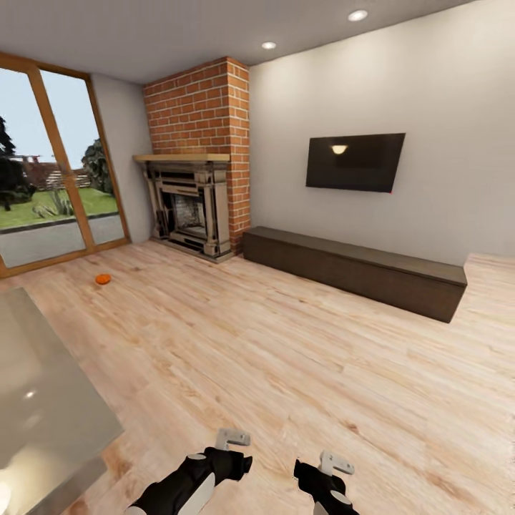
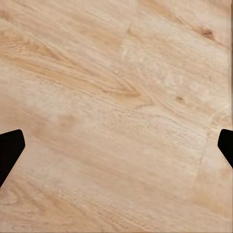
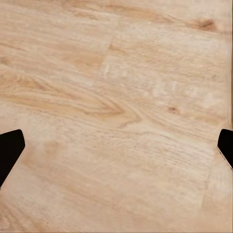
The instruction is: Place each of the two pumpkins and all three candles from the living room inside a cabinet in the living room (use any cabinet), then make sure every cabinet is closed, and position the cauldron so it is next to a table in the living room.
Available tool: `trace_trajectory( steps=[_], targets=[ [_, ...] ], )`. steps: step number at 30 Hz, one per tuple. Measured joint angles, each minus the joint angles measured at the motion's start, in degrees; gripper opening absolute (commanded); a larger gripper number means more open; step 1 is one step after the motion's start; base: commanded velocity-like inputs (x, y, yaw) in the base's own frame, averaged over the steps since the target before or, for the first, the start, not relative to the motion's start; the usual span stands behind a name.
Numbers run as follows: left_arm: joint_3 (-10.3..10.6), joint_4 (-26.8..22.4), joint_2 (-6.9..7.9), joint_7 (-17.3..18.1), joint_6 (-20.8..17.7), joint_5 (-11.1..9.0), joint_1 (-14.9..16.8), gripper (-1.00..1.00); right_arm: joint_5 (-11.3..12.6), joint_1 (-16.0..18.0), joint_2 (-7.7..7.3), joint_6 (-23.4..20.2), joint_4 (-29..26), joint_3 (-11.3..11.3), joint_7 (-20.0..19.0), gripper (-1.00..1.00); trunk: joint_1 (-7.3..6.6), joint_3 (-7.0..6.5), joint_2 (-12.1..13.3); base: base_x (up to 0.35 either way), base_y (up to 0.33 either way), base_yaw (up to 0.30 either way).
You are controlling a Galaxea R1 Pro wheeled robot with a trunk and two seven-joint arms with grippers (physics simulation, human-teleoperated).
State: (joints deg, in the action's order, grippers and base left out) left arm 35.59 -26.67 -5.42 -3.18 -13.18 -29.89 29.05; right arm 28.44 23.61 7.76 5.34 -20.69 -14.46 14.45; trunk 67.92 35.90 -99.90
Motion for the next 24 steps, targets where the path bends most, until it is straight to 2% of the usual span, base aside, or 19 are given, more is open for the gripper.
trace_trajectory(
  steps=[11,16,24],
  targets=[
    [0.2,0.1,0.00,0.0,0.0,0.1,0.0,1.00,0.0,0.0,0.00,0.4,0.0,0.0,0.0,1.00,0.00,-0.57,0.0,0.326,-0.004,-0.246],
    [0.2,0.1,0.00,0.0,0.0,0.2,0.0,1.00,0.0,0.0,0.00,0.4,0.0,0.0,0.0,1.00,0.00,-0.82,0.0,0.301,-0.121,-0.247],
    [0.0,-0.2,0.08,0.0,0.1,0.2,0.0,1.00,0.3,0.0,0.00,0.4,0.1,0.1,0.0,1.00,0.03,-1.23,0.0,0.053,-0.033,-0.247]
  ],
)
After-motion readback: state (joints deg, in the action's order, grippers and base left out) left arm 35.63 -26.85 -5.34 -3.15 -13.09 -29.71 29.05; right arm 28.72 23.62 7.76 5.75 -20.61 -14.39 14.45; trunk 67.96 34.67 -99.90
